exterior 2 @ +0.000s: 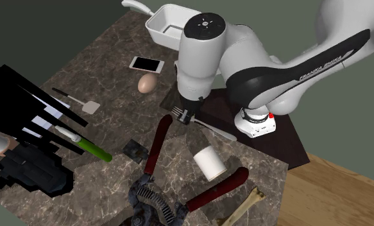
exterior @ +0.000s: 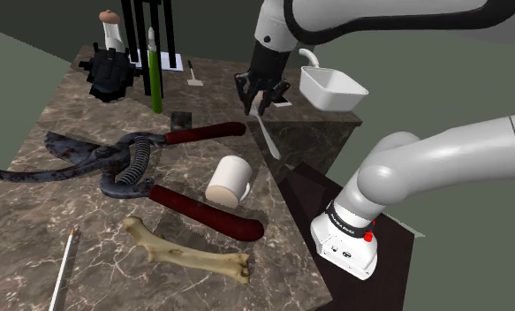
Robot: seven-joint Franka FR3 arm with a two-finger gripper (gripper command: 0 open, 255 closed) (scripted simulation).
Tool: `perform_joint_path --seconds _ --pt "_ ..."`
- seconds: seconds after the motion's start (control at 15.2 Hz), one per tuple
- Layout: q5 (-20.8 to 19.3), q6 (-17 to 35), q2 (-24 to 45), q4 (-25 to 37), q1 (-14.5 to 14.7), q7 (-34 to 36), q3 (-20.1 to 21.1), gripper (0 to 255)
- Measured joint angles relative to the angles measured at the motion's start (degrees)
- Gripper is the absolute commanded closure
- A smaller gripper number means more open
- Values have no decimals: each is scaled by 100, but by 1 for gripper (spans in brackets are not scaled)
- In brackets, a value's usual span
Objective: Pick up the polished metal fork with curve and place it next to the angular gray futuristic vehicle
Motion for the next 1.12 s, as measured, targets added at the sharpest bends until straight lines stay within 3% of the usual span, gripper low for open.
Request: perform_joint_path --seconds 0.26,0.66,1.12 --pt "-122 20 464 443 -146 -25 -1 255" --pt "-503 334 1994 1644 -503 55 142 255" --pt "-1087 296 3661 3272 -729 266 262 255"
